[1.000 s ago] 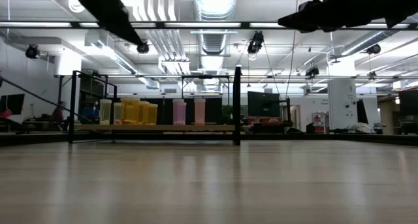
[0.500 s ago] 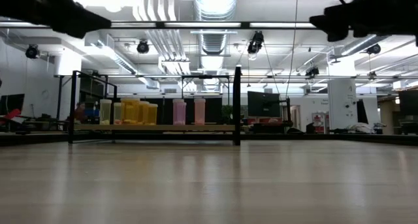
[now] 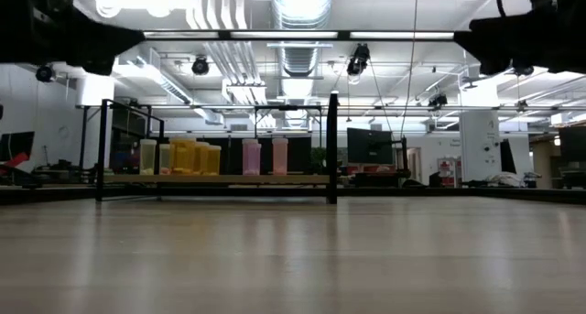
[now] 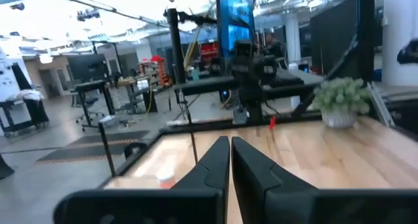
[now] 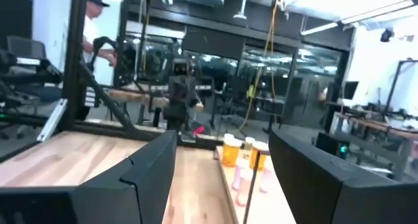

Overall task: Pick and place medicine bottles onto shelf by color
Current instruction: Return to Home Position

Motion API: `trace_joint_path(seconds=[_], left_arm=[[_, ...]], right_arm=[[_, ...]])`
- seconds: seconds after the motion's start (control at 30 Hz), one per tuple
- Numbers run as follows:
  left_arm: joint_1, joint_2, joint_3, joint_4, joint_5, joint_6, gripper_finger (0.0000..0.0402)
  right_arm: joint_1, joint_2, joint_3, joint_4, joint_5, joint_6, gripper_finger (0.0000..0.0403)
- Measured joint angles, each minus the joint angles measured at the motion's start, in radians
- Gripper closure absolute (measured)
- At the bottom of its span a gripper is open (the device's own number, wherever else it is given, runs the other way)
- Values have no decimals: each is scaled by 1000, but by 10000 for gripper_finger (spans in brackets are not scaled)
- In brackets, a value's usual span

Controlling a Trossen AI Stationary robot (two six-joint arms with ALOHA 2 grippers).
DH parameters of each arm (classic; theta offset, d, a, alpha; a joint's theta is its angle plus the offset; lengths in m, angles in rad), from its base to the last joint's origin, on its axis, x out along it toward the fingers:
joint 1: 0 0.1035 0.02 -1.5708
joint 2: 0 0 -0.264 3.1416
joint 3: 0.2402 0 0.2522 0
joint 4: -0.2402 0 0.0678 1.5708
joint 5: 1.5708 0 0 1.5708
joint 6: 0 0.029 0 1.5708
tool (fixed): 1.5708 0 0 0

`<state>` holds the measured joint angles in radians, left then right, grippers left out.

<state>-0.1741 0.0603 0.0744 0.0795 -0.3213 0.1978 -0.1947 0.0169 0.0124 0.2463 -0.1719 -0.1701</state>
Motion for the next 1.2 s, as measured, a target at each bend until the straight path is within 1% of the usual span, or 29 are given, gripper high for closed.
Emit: trace_joint_path(seconds=[0.07,0.13,0.27,0.4,0.5,1.2], left_arm=[[0,6,-49,55,6,-1,402],[0,17,-65,86,9,-4,402],[0,47,-66,49,9,-82,402],[1,73,-66,53,8,-82,402],[1,92,-66,49,8,-83,402],[1,183,-67,45,8,-82,402]], right_arm=[[0,6,0,3,-1,0,168],[0,16,0,-18,-3,2,168],[0,19,0,-58,-2,124,168],[0,21,0,-75,-2,234,168],[0,26,0,-77,-2,269,168],[0,30,-2,-78,-1,274,168]])
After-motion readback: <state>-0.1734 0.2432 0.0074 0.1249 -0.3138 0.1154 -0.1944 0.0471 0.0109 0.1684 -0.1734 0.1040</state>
